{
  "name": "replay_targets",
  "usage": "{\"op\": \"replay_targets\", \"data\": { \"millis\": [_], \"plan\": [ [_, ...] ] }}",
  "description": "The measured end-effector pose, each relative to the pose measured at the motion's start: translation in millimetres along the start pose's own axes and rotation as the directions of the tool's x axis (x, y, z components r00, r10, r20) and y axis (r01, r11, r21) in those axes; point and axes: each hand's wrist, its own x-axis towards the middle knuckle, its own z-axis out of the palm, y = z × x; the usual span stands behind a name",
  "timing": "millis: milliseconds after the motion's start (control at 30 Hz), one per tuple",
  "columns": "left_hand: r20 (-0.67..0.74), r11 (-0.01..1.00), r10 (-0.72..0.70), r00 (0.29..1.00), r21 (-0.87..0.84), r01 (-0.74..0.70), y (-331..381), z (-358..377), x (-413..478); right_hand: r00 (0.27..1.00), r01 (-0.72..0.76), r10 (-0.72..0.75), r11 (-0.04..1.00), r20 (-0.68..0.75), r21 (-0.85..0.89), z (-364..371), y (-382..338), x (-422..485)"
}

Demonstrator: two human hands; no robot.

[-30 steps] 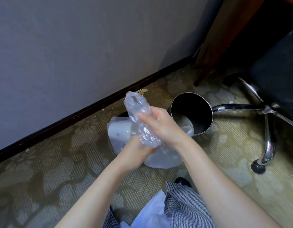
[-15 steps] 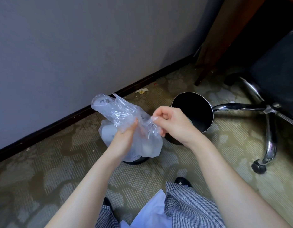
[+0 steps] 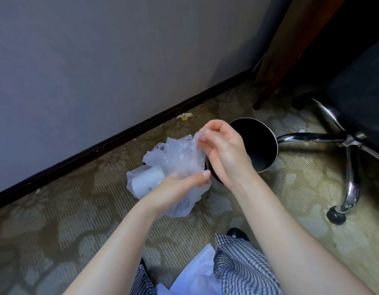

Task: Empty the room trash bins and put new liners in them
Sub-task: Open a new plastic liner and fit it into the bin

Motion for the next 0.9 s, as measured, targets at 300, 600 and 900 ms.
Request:
{"op": "replay_targets", "data": {
  "millis": [300, 600, 900],
  "plan": [
    [-0.199, 0.944, 0.152, 0.968, -0.262, -0.202, 31.9, -22.7, 5.3, 0.723, -0.066, 0.504, 0.731, 0.472, -0.679, -20.5, 37.7, -9.3],
    [-0.332, 0.874, 0.107, 0.937, -0.417, -0.248, 46.3, -26.1, -4.4, 0.922, 0.071, 0.201, 0.752, 0.331, -0.655, 5.6, 62.0, -18.0],
    [-0.257, 0.912, 0.275, 0.926, 0.374, -0.167, 29.1, -81.4, -31.9, 0.952, -0.068, 0.227, 0.813, 0.207, -0.578, 1.0, 43.5, -11.0]
  ]
}}
